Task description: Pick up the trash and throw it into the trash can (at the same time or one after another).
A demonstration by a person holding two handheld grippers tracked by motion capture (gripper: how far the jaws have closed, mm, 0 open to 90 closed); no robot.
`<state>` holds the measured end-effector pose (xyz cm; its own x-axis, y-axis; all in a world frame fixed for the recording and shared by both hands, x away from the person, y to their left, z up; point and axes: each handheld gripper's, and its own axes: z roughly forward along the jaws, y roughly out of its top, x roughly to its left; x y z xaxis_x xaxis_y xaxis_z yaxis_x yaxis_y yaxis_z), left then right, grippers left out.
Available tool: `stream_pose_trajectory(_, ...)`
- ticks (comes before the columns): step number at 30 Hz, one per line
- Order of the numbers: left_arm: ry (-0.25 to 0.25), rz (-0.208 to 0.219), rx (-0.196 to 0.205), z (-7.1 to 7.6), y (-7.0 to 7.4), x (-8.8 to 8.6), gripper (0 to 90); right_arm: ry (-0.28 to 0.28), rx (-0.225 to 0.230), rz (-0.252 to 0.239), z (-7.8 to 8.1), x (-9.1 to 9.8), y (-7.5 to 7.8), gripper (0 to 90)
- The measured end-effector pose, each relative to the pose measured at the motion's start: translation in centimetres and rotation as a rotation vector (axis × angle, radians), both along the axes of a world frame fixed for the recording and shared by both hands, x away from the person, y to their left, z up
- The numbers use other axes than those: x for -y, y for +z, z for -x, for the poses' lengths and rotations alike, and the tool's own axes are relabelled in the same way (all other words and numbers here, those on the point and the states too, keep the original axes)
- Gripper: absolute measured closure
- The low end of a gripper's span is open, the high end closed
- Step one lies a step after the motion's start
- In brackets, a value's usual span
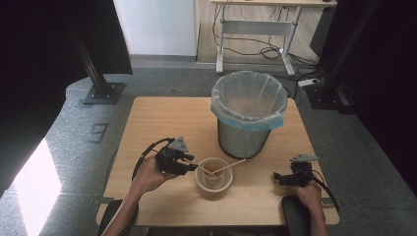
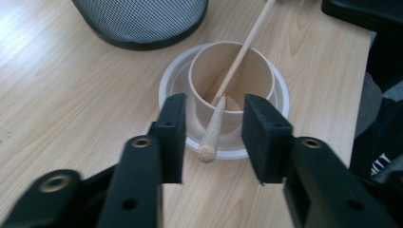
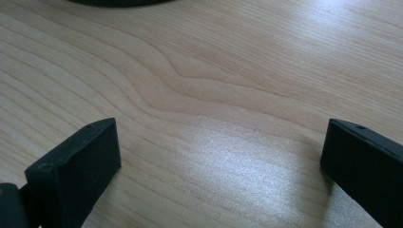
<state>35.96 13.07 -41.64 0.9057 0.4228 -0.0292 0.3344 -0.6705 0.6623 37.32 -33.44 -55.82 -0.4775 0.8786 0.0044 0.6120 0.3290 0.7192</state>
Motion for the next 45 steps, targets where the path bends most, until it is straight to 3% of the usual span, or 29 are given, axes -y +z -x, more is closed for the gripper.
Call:
stream_pose_trajectory(6,-0.015,-0.036,-0.027,-0.1,0.5,0.3,81.5,0.0,0.0,0.0,0.0,0.0,0.0,0.0)
stream_pose_trajectory(8,-0.024,-0.023,-0.05,-0.2,0.6,0.3,84.8,0.001,0.001,0.001,0.0,0.0,0.0,0.0)
stream_pose_trajectory(11,-0.017,-0.026,-0.051,-0.3,1.0,0.1,85.0,-0.001,0.0,0.0,0.0,0.0,0.0,0.0)
stream_pose_trajectory(14,-0.014,0.004,-0.065,-0.5,1.7,-0.3,85.1,0.0,0.0,0.0,0.0,0.0,0.0,0.0)
stream_pose_trajectory(34,-0.021,0.006,-0.017,-0.8,8.1,-0.8,85.2,0.0,-0.001,0.001,0.0,0.0,0.0,0.0)
stream_pose_trajectory(45,-0.009,0.044,0.009,-1.5,11.7,-1.1,85.2,0.0,-0.001,0.0,0.0,0.0,0.0,0.0)
